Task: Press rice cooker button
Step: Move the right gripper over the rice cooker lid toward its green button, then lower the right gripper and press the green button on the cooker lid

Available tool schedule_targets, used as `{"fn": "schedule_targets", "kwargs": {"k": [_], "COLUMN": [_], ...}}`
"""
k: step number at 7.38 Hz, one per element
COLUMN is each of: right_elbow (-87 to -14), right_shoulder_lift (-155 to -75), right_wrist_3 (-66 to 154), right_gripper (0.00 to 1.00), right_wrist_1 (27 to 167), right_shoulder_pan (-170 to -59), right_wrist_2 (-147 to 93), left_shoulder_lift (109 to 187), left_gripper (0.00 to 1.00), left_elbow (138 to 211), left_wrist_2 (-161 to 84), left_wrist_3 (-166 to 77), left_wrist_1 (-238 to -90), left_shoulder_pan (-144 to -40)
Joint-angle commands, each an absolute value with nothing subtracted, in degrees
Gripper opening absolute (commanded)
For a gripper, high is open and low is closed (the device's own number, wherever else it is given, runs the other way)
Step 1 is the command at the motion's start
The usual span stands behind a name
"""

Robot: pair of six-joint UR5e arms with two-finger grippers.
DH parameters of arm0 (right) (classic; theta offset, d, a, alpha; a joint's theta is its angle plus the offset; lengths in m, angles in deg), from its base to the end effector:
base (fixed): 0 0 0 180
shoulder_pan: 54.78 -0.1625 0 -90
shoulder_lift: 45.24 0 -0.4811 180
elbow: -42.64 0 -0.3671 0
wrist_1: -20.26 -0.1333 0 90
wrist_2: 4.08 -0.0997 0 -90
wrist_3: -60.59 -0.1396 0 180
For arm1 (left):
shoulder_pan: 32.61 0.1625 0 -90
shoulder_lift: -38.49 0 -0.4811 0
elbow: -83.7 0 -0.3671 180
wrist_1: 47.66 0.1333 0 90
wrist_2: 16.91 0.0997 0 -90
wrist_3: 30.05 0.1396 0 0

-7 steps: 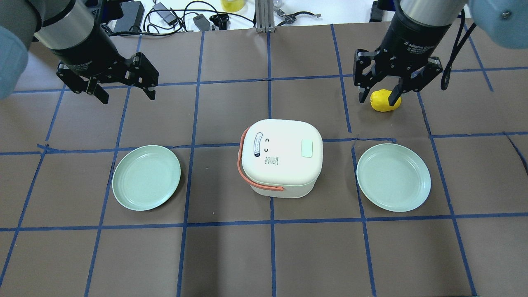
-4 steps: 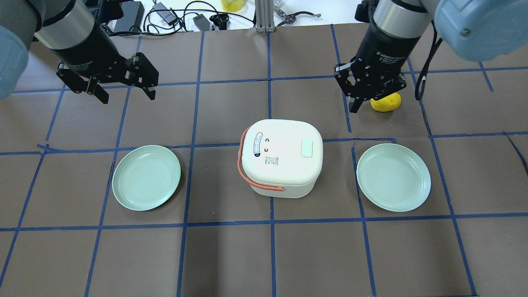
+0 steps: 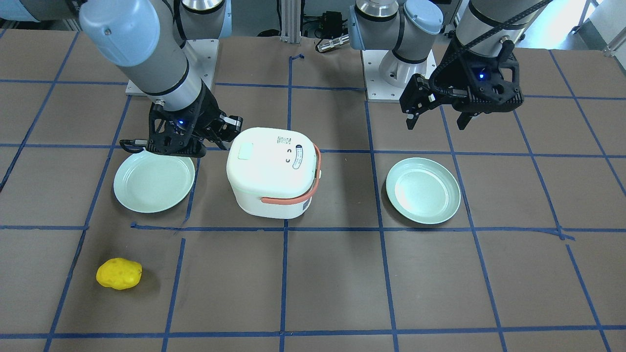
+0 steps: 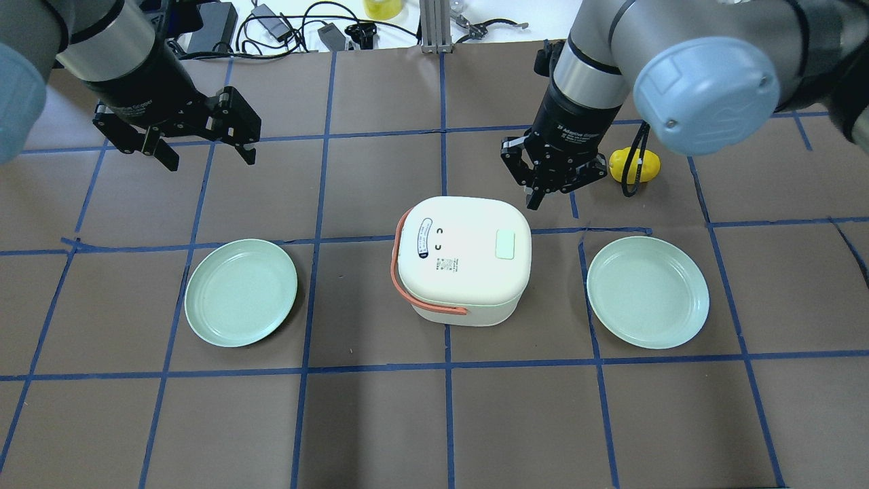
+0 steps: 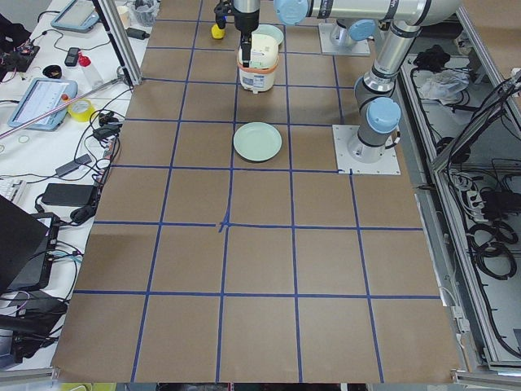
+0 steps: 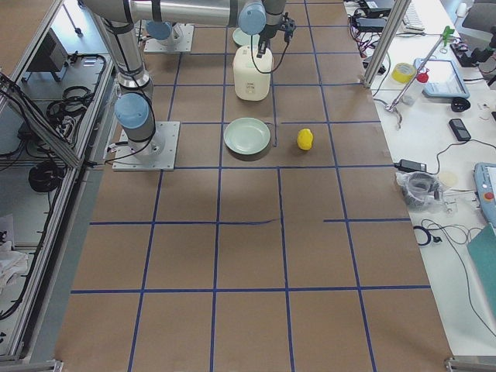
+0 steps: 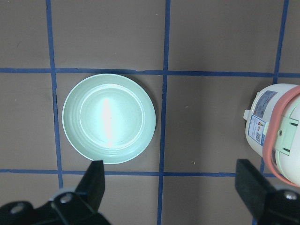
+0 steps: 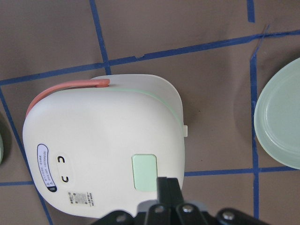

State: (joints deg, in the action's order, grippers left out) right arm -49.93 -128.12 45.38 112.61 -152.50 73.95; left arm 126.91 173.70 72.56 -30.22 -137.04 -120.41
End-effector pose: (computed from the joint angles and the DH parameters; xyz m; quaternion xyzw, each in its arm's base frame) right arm 0.2283 -0.4766 0.4299 0.0715 0.9900 0.0831 0.0893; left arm -0.1169 -0.4635 0.5179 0.0206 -0.9996 0.0193 0.0043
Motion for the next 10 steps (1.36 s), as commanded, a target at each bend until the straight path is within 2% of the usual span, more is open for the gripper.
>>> {"fn": "schedule_targets", "kwargs": {"k": [1, 5, 10], "right_elbow": [-52.0, -54.9, -55.1], "right_shoulder_lift": [-127.1, -126.5, -126.2], "right_wrist_3": [45.2, 45.1, 45.2], "right_gripper": [0.0, 0.0, 0.0], "right_wrist_1": [114.2, 115.2, 114.9], "right_shoulder_pan": [-153.3, -153.3, -153.4], "right_wrist_2": [74.0, 71.2, 69.3], "left_shoulder_lift": [126.9, 126.9, 126.9], "left_gripper": [1.0, 1.0, 1.0], "left_elbow": [173.7, 173.7, 173.7], "left_wrist_2": [72.6, 72.6, 72.6], "left_wrist_3": [-30.2, -30.2, -30.2], "left_wrist_1": [-137.0, -137.0, -137.0], "left_shoulder_pan": [-120.4, -120.4, -120.4]}}
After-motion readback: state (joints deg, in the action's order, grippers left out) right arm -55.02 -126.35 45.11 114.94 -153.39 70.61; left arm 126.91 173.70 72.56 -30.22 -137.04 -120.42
